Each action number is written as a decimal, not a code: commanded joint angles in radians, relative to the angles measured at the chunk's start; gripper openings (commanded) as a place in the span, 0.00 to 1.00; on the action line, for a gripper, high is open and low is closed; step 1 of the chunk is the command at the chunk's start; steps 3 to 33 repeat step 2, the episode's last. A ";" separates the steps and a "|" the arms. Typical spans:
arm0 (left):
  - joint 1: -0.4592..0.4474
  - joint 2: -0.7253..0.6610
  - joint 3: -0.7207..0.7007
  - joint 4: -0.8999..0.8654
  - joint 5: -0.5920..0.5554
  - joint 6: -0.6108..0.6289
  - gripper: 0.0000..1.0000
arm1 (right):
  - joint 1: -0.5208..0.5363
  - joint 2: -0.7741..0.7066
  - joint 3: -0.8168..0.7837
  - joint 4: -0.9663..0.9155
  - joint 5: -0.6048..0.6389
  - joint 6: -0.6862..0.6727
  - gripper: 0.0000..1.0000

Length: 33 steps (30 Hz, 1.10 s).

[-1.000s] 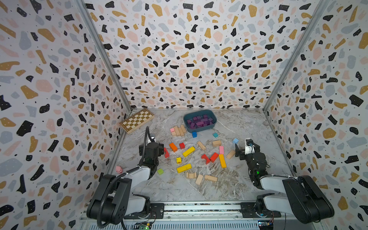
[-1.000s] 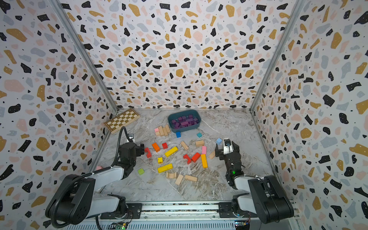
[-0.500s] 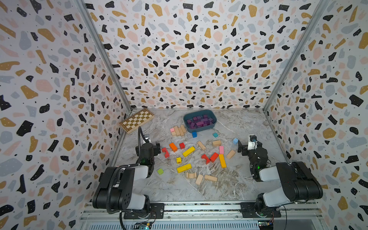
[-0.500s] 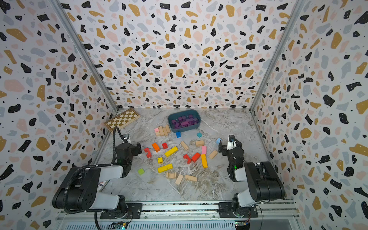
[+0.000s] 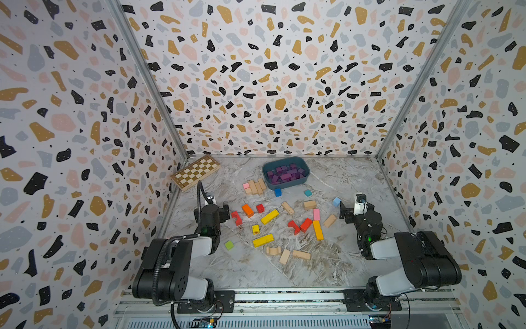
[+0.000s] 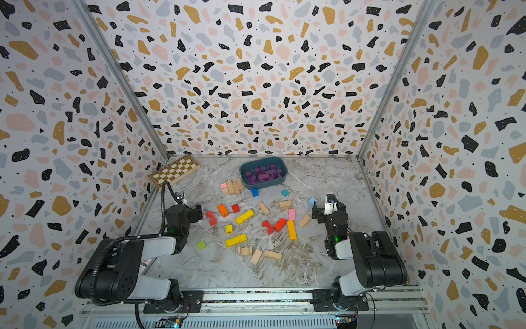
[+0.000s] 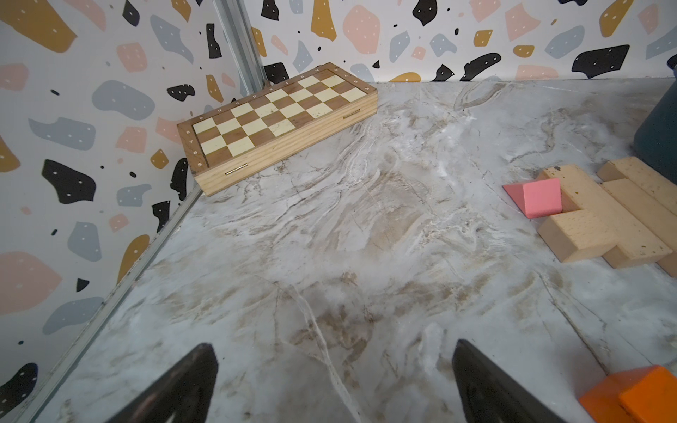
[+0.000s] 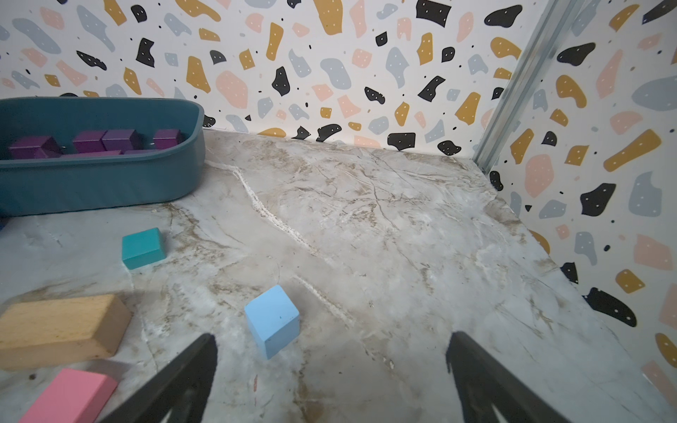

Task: Pick purple bricks into the storage bin
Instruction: Reset both arms

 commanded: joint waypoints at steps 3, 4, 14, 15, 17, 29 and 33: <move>0.004 -0.014 -0.009 0.060 0.001 -0.008 0.99 | -0.003 -0.012 0.012 0.005 -0.006 0.010 1.00; 0.004 -0.014 -0.009 0.060 0.001 -0.008 0.99 | -0.003 -0.012 0.012 0.005 -0.006 0.010 1.00; 0.004 -0.014 -0.009 0.060 0.001 -0.008 0.99 | -0.003 -0.012 0.012 0.005 -0.006 0.010 1.00; 0.004 -0.014 -0.009 0.060 0.001 -0.008 0.99 | -0.003 -0.012 0.012 0.005 -0.006 0.010 1.00; 0.004 -0.014 -0.009 0.060 0.001 -0.008 0.99 | -0.003 -0.012 0.012 0.005 -0.006 0.010 1.00; 0.004 -0.014 -0.009 0.060 0.001 -0.008 0.99 | -0.003 -0.012 0.012 0.005 -0.006 0.010 1.00; 0.004 -0.014 -0.009 0.060 0.001 -0.008 0.99 | -0.003 -0.012 0.012 0.005 -0.006 0.010 1.00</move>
